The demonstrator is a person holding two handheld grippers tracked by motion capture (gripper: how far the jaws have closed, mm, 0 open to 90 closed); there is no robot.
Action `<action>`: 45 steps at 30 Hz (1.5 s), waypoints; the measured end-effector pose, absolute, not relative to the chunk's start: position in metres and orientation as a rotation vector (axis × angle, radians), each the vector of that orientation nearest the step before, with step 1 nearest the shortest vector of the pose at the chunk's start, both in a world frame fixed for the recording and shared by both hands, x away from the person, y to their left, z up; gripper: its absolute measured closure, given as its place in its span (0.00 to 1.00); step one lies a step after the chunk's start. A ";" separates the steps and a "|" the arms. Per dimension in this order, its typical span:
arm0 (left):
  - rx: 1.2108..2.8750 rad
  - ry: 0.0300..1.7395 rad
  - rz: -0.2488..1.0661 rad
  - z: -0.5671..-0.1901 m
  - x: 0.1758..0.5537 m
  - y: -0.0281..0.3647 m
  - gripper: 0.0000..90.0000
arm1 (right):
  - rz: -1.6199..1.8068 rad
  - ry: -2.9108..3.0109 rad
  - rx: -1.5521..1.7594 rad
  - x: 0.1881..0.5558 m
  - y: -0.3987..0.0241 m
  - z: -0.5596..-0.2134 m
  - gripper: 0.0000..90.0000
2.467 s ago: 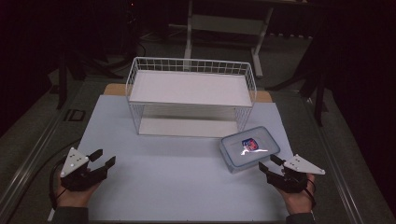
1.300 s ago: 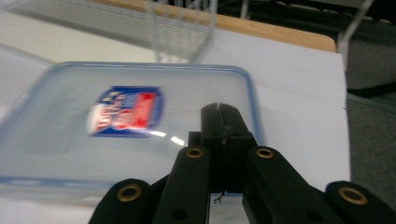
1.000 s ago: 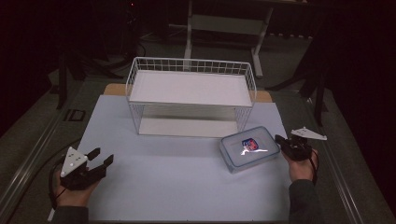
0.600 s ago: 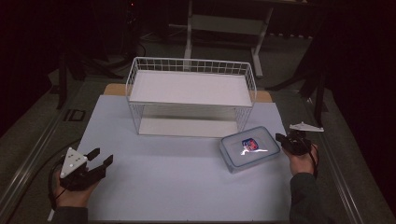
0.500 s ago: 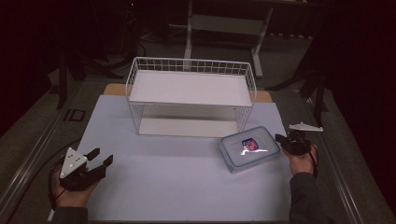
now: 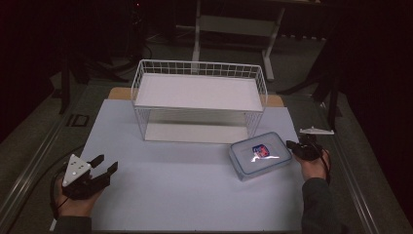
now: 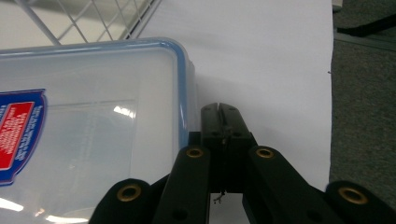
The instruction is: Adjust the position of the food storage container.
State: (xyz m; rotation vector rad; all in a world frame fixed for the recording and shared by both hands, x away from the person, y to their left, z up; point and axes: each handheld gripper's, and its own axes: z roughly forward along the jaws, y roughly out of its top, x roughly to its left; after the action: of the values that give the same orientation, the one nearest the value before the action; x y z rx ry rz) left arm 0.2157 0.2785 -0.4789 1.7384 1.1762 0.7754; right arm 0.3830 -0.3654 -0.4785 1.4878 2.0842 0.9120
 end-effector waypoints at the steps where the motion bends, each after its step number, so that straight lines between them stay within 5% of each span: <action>1: 1.736 1.177 0.775 -0.479 0.216 0.279 0.50 | 0.896 2.094 1.477 0.384 -0.363 -0.477 1.00; 36: 1.752 1.166 0.776 -0.479 0.215 0.275 0.50 | 1.149 2.499 1.000 0.308 -0.240 -0.484 1.00; 45: 1.746 1.163 0.771 -0.478 0.214 0.277 0.50 | 1.264 2.423 0.889 0.285 -0.217 -0.459 0.95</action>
State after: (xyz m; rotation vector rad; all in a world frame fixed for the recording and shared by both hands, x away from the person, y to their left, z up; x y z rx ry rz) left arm 0.2145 0.2767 -0.4779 1.7459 1.1630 0.7705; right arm 0.2851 -0.2170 -0.4594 0.8893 2.4233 1.2641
